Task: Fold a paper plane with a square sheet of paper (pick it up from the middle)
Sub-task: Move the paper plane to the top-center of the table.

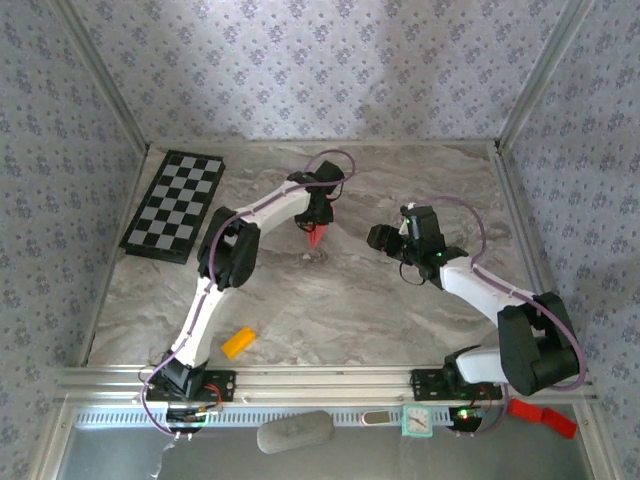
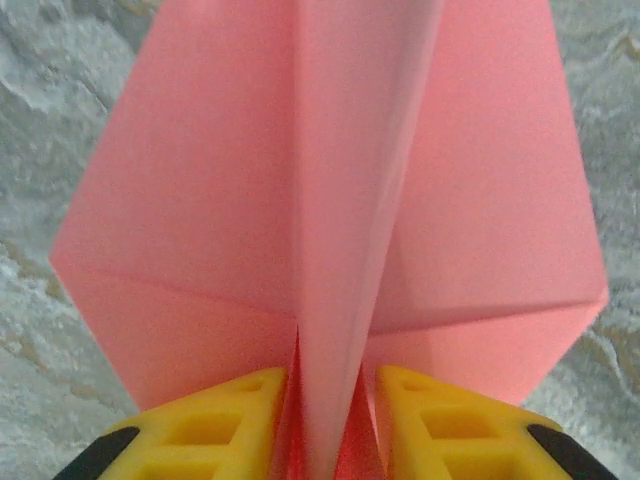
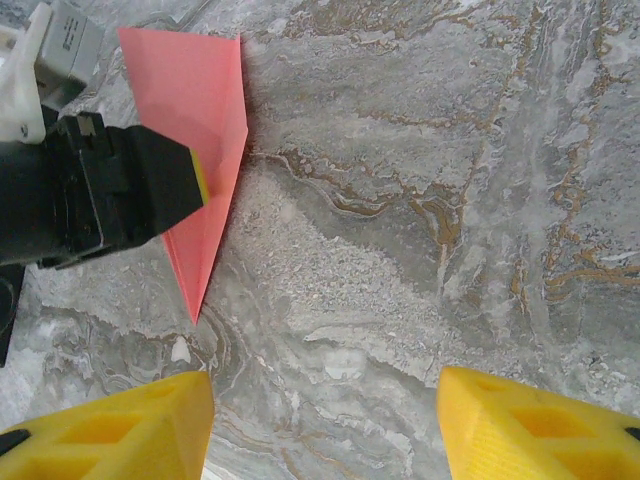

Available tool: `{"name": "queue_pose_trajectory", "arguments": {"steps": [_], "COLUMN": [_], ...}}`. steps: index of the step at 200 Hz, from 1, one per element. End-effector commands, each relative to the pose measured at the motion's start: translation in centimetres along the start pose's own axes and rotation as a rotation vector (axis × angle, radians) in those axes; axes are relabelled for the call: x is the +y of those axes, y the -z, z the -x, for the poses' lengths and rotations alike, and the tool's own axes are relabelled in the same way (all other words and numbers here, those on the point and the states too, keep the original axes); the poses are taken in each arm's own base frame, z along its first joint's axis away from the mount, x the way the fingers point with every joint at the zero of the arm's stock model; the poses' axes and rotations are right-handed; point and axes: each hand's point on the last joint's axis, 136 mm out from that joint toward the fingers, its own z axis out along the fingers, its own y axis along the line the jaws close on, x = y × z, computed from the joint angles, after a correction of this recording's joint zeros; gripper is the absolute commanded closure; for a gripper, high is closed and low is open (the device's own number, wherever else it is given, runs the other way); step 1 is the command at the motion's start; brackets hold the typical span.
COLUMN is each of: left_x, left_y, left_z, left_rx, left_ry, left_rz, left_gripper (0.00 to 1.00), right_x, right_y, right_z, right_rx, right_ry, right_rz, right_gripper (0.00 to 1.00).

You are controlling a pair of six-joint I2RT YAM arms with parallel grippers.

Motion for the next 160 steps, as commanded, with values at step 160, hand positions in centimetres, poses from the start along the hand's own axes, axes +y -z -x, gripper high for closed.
{"name": "queue_pose_trajectory", "arguments": {"steps": [160], "left_x": [1.6], "left_y": [-4.2], "left_z": [-1.8], "left_rx": [0.095], "left_ry": [0.036], "left_rz": [0.088], "left_gripper": [0.53], "right_x": [-0.6], "right_y": [-0.3], "right_z": [-0.5], "right_rx": [0.027], "right_ry": [0.008], "right_rz": [-0.016], "right_gripper": [0.34]}}
